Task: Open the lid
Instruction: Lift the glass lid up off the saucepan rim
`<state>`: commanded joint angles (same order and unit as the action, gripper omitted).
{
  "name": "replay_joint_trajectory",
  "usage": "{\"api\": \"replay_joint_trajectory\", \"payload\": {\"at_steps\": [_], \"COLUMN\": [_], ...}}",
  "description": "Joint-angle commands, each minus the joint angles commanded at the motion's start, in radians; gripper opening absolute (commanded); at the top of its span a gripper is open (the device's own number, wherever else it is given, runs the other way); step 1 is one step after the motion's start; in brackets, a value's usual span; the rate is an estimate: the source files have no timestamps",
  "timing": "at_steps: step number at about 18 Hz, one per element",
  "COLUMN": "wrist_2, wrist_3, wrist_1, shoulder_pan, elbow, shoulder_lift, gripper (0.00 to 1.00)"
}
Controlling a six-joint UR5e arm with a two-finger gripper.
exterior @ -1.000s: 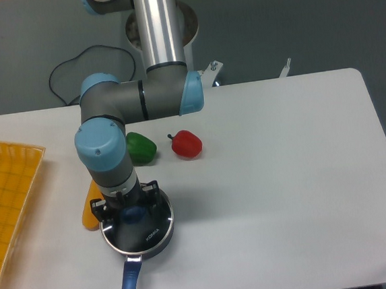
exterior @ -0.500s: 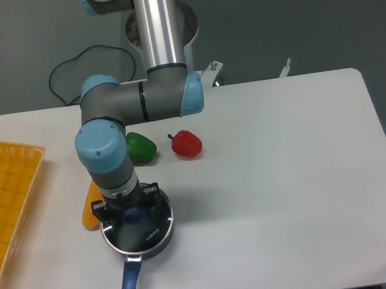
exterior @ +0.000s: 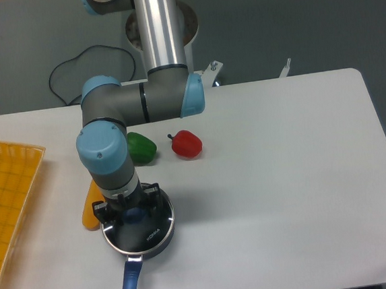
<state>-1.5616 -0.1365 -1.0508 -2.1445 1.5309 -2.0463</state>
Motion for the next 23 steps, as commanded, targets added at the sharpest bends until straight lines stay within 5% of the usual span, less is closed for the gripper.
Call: {"api": "replay_joint_trajectory", "payload": {"at_steps": [12, 18, 23], "wrist_2": [0.000, 0.002, 0.002], "wrist_3": [0.012, 0.112, 0.213], "wrist_1": [-0.005, -0.095, -0.107], "shoulder_pan": [-0.002, -0.011, -0.028], "elbow": [-0.008, -0.034, -0.031], "shoulder_lift": [0.015, 0.021, 0.028], "gripper": [0.59, 0.59, 0.59]}}
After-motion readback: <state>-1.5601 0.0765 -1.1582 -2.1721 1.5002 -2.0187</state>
